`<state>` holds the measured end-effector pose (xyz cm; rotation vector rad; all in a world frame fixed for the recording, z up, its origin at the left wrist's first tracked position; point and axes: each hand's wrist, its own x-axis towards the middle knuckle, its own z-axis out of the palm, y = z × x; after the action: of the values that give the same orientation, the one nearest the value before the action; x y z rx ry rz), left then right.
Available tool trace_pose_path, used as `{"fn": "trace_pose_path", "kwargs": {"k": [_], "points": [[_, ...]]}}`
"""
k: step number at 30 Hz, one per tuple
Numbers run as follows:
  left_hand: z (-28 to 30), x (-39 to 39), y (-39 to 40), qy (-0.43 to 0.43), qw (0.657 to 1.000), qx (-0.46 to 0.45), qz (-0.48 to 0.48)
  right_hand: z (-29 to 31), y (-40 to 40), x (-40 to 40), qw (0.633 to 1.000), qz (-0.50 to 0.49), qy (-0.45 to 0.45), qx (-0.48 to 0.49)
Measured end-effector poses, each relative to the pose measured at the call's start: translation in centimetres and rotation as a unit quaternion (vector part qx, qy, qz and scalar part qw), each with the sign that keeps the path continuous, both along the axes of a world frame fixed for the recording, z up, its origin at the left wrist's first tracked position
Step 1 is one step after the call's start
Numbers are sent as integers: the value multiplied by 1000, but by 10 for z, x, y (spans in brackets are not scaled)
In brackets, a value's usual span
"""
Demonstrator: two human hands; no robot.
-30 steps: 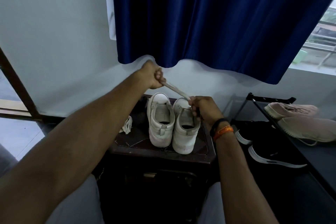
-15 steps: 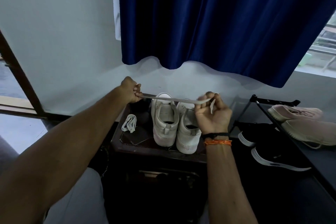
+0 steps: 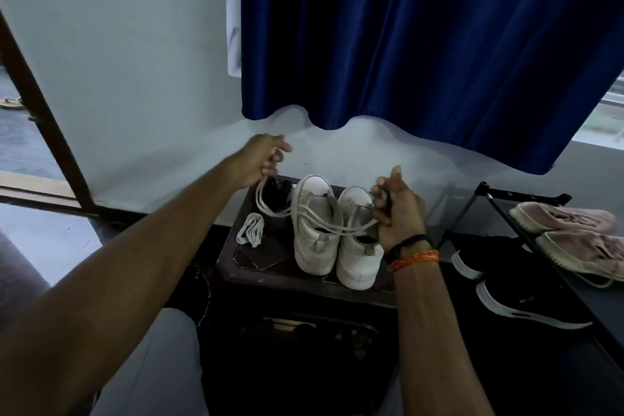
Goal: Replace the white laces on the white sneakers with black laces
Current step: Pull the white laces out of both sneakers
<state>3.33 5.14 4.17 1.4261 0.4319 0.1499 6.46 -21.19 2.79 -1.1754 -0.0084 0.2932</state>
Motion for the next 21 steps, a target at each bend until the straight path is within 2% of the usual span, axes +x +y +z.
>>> {"fn": "trace_pose_path", "kwargs": {"k": [3, 6, 10, 12, 15, 18, 21], "points": [[8, -3, -35, -25, 997, -11, -73, 16, 17, -13, 995, 101, 9, -2], [12, -12, -65, -47, 996, -10, -80, 23, 29, -25, 986, 154, 58, 13], [14, -25, -88, -48, 990, 115, -59, 13, 40, -38, 987, 143, 71, 6], [12, -34, -95, -52, 965, 247, -77, 12, 43, -41, 985, 151, 80, 23], [10, -48, -100, -20, 924, 371, -87, 13, 48, -42, 981, 177, 75, 32], [5, -55, -104, -23, 846, 517, -129, 7, 52, -39, 985, 159, 71, 7], [-1, -62, -106, -9, 813, 562, -152, 0, 54, -37, 983, 162, 79, -22]]}}
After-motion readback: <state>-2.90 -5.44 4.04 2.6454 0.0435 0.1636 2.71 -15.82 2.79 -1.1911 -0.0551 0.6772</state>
